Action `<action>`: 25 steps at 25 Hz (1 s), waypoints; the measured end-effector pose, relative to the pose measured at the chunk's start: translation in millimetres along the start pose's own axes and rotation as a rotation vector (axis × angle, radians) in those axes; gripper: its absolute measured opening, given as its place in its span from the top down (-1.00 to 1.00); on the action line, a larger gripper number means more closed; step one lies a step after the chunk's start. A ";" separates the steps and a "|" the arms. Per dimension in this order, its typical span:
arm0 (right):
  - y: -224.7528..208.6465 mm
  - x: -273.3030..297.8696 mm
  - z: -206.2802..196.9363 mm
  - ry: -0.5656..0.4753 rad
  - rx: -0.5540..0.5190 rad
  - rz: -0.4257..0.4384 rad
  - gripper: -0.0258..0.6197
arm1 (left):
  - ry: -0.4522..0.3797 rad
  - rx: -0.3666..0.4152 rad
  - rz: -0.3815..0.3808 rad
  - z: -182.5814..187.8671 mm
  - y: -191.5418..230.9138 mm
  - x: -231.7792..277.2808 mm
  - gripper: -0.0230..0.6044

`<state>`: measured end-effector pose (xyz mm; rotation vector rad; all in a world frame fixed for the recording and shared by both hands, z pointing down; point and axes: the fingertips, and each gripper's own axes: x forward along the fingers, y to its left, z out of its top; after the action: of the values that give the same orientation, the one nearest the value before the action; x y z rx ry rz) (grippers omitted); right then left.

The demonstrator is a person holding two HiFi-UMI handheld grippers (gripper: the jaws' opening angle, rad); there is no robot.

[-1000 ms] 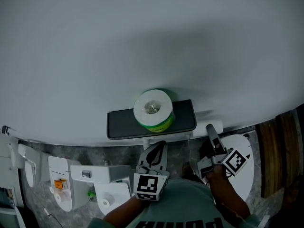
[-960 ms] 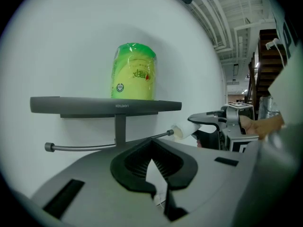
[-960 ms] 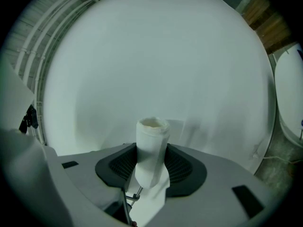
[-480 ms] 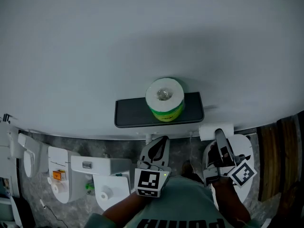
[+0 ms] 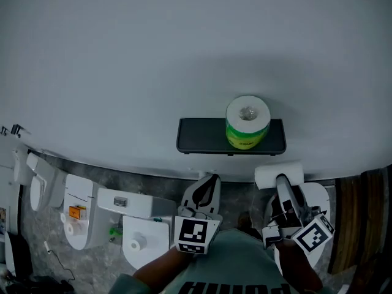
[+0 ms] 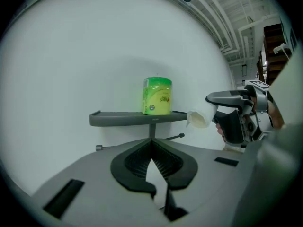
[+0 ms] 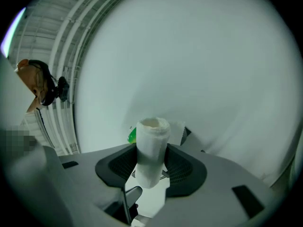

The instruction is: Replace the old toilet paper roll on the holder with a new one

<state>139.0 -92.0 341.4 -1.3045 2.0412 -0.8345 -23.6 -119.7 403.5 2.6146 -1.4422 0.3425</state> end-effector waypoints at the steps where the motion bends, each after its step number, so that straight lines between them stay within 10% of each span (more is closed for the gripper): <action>1: 8.2 3.2 -3.6 0.013 -0.020 0.013 0.34 | -0.002 -0.004 0.014 -0.3 6.1 -4.8 0.91; 14: 96.9 78.6 -46.8 0.151 -0.258 0.183 0.34 | -0.023 -0.037 0.170 0.3 73.6 -56.1 0.91; 25: 124.2 155.9 -65.6 0.246 -0.531 0.121 0.34 | -0.050 -0.063 0.217 6.5 108.7 -64.1 0.91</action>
<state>-36.2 -182.1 269.2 -1.3759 2.6310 -0.4227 -147.9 -126.8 381.4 2.4385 -1.7291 0.2517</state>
